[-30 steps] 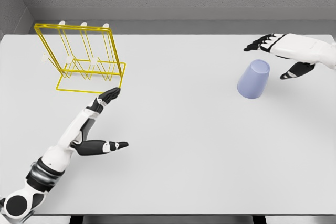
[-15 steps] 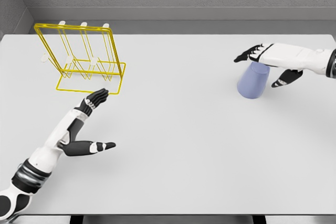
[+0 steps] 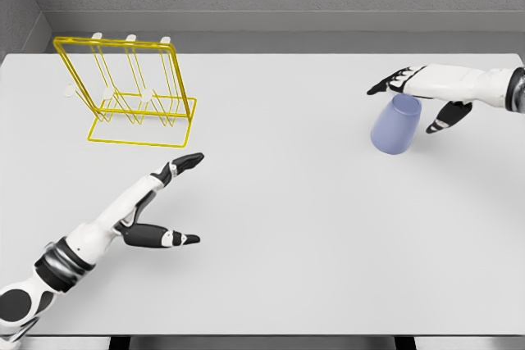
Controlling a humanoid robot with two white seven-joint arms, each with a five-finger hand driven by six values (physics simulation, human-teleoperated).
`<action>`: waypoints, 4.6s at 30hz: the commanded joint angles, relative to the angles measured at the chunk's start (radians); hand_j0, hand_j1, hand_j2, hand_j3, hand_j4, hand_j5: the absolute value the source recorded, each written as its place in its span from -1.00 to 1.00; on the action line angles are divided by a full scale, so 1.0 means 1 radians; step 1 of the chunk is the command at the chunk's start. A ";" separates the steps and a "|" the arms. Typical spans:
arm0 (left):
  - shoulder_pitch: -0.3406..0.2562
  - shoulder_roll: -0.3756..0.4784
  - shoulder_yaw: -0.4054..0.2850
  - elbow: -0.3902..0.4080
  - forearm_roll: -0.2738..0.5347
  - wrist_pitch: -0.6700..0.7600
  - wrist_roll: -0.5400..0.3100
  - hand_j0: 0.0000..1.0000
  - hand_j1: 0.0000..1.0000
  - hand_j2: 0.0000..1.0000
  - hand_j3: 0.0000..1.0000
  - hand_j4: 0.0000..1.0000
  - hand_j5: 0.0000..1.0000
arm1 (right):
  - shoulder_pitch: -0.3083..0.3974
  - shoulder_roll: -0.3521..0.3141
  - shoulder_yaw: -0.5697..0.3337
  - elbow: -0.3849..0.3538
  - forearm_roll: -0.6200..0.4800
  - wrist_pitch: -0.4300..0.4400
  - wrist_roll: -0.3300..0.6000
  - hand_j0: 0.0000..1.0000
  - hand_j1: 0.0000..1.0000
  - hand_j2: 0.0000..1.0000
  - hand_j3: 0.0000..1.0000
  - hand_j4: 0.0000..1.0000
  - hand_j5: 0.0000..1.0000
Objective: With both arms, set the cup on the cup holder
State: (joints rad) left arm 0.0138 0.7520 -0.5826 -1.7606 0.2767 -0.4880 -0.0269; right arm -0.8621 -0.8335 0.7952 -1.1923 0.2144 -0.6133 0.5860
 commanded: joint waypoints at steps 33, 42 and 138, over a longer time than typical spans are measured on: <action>0.032 -0.086 0.055 0.000 0.239 0.210 0.012 1.00 1.00 1.00 1.00 1.00 1.00 | 0.003 0.083 0.001 0.085 0.046 0.002 0.014 1.00 1.00 1.00 1.00 1.00 1.00; 0.043 -0.085 0.055 0.001 0.239 0.210 0.012 1.00 1.00 1.00 1.00 1.00 1.00 | 0.006 0.082 0.001 0.092 0.046 0.002 0.014 1.00 1.00 1.00 1.00 1.00 1.00; 0.043 -0.086 0.078 -0.002 0.239 0.209 0.012 1.00 1.00 1.00 1.00 1.00 1.00 | 0.003 0.123 -0.004 0.039 0.074 0.002 0.025 -0.20 -0.20 -0.20 -0.20 -0.20 -0.20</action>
State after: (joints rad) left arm 0.0552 0.6667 -0.5048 -1.7619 0.5142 -0.2791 -0.0152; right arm -0.8590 -0.7064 0.7937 -1.1511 0.2940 -0.6135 0.6119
